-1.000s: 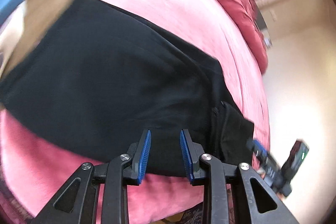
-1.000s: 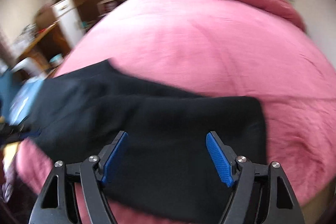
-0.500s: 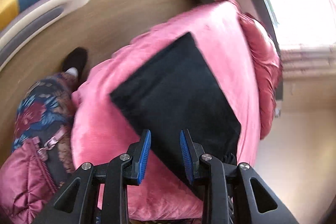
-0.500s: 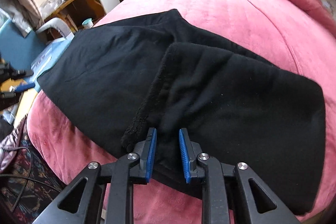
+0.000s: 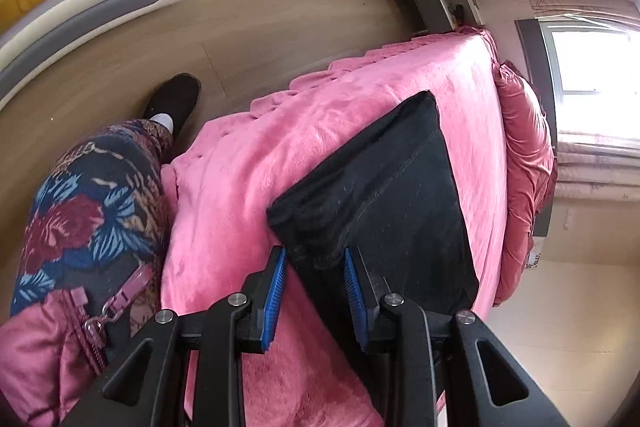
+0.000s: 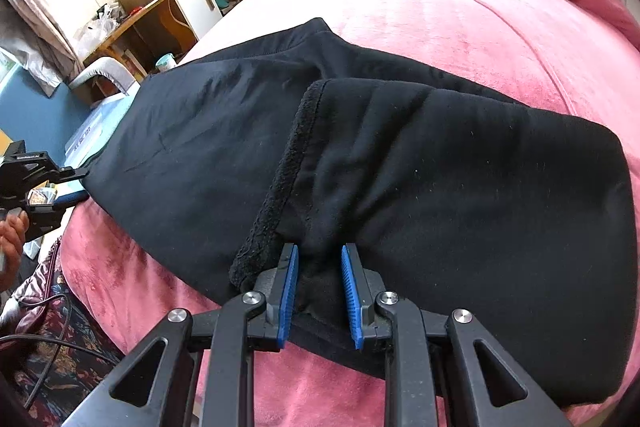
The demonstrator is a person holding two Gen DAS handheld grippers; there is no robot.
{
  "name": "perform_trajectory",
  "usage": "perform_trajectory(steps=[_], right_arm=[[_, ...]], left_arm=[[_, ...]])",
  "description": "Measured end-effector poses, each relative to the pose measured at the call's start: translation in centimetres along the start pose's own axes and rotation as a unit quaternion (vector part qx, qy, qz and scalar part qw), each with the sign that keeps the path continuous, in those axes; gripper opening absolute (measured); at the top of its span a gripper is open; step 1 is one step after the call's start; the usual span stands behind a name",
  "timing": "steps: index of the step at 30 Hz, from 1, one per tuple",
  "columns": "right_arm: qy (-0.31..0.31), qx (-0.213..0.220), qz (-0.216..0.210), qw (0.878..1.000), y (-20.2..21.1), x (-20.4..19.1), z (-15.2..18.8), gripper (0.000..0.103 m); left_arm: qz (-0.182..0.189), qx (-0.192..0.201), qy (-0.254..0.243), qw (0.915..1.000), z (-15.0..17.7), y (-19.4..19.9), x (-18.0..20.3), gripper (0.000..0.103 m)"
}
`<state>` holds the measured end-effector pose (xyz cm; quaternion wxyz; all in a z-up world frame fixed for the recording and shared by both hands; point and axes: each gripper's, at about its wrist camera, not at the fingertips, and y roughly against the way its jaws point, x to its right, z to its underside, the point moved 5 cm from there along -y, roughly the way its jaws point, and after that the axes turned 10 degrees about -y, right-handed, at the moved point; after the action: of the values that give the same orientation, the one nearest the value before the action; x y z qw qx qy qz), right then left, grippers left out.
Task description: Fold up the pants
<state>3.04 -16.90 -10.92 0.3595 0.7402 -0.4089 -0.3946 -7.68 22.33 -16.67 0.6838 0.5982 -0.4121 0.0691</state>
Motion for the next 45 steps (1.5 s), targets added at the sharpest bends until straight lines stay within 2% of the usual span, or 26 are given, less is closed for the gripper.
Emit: perform_trajectory(steps=[8,10,13,15,18,20,22,23,24,25,26,27,30,31,32,34,35,37,40,45], right_arm=[[-0.005,0.004,-0.002,1.000,0.0,0.2,0.1,0.023],[-0.006,0.004,-0.002,1.000,0.1,0.2,0.0,0.023],[-0.008,0.005,-0.003,1.000,0.1,0.2,0.1,0.023],[-0.008,0.005,-0.003,1.000,0.2,0.3,0.1,0.023],[-0.013,0.007,-0.009,1.000,0.3,0.4,0.0,0.023],[-0.022,0.006,-0.018,1.000,0.4,0.8,-0.1,0.024],[-0.032,0.006,-0.027,0.999,0.5,1.1,-0.1,0.024],[-0.037,0.006,-0.032,0.999,0.6,1.3,-0.2,0.025],[-0.044,0.005,-0.039,0.998,0.8,1.5,-0.3,0.031],[-0.057,0.006,-0.051,0.997,1.2,1.7,-0.5,0.037],[-0.068,0.008,-0.062,0.996,1.7,2.0,-0.8,0.052],[-0.077,0.014,-0.071,0.994,2.3,2.3,-1.1,0.063],[-0.106,0.033,-0.114,0.987,4.1,2.9,-2.3,0.064],[-0.118,0.035,-0.139,0.983,4.5,2.9,-2.8,0.064],[-0.126,0.032,-0.167,0.977,4.7,2.8,-3.3,0.064],[-0.143,0.017,-0.228,0.963,4.7,2.2,-4.4,0.071],[-0.147,0.010,-0.248,0.958,4.4,1.7,-4.7,0.075],[-0.148,-0.006,-0.277,0.949,3.3,0.4,-5.8,0.076],[-0.145,-0.039,-0.293,0.944,0.8,-1.6,-6.7,0.076],[-0.120,-0.081,-0.288,0.947,-2.8,-4.7,-8.4,0.074]], left_arm=[[0.000,0.011,-0.026,0.9996,-0.5,-0.8,0.3,0.027],[-0.006,0.014,-0.041,0.9991,-0.4,-0.7,0.5,0.021],[-0.023,0.036,-0.091,0.9949,-0.2,-0.1,2.1,0.016],[-0.034,0.057,-0.142,0.9877,0.0,0.7,4.1,0.015],[-0.012,0.081,-0.258,0.9628,1.4,1.6,9.2,0.015],[0.024,0.074,-0.324,0.9428,3.1,1.6,12.9,0.015],[0.054,0.061,-0.371,0.9250,4.7,1.1,15.6,0.015],[0.069,0.053,-0.398,0.9134,5.7,0.6,17.1,0.015],[0.079,0.044,-0.416,0.9046,6.6,0.2,18.1,0.015],[0.093,0.027,-0.444,0.8910,7.9,-0.5,19.4,0.015],[0.099,0.018,-0.460,0.8820,8.8,-0.9,20.2,0.015],[0.102,0.009,-0.478,0.8724,9.8,-1.4,20.7,0.015],[0.105,-0.026,-0.530,0.8411,13.0,-3.2,21.8,0.015],[0.107,-0.035,-0.540,0.8342,13.8,-3.6,22.0,0.015],[0.108,-0.042,-0.546,0.8296,14.3,-3.9,22.0,0.015],[0.107,-0.050,-0.557,0.8222,15.4,-4.4,21.9,0.015],[0.106,-0.057,-0.559,0.8201,15.8,-4.6,21.7,0.015],[0.102,-0.061,-0.561,0.8189,16.3,-4.9,21.6,0.015],[0.097,-0.060,-0.564,0.8180,16.1,-4.9,21.5,0.015],[0.087,-0.055,-0.571,0.8144,16.5,-4.9,22.1,0.015]])
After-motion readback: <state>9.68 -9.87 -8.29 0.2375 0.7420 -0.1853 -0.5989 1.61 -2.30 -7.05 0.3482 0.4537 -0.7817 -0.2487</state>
